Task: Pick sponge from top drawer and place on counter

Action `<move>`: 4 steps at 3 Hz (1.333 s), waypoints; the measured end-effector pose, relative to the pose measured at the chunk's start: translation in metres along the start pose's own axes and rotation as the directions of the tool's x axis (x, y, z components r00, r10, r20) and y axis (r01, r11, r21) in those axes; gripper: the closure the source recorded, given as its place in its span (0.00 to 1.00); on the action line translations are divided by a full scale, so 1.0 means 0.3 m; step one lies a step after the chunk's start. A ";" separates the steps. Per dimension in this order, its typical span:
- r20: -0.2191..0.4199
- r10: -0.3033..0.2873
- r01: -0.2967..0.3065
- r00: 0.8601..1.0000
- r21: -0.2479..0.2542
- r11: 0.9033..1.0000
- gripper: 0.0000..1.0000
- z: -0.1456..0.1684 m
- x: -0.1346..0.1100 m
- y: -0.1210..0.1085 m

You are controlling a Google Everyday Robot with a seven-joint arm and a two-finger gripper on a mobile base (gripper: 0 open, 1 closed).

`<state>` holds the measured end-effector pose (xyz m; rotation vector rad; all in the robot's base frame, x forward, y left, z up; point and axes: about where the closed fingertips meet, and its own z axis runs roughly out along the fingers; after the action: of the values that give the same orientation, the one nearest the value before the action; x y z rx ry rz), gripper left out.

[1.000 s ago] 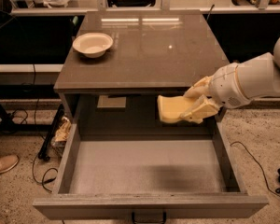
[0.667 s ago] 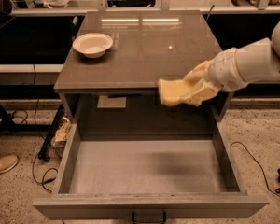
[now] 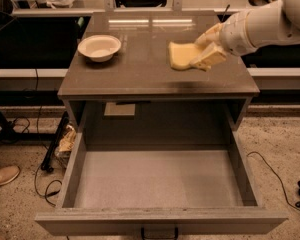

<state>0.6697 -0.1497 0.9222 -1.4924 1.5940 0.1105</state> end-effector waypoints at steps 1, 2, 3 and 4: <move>-0.035 0.067 -0.059 0.997 0.202 0.978 0.54 0.060 -0.016 -0.209; -0.031 0.107 -0.094 0.994 0.283 0.955 0.31 0.092 -0.024 -0.284; -0.018 0.125 -0.115 0.992 0.295 0.949 0.07 0.134 -0.034 -0.315; -0.005 0.129 -0.123 0.992 0.278 0.953 0.00 0.162 -0.038 -0.319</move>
Offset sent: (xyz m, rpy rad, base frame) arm 0.1105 -0.0051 0.0434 0.0981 -0.1860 -0.3688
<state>0.7734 -0.1363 0.9496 -1.1802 1.6486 -0.0572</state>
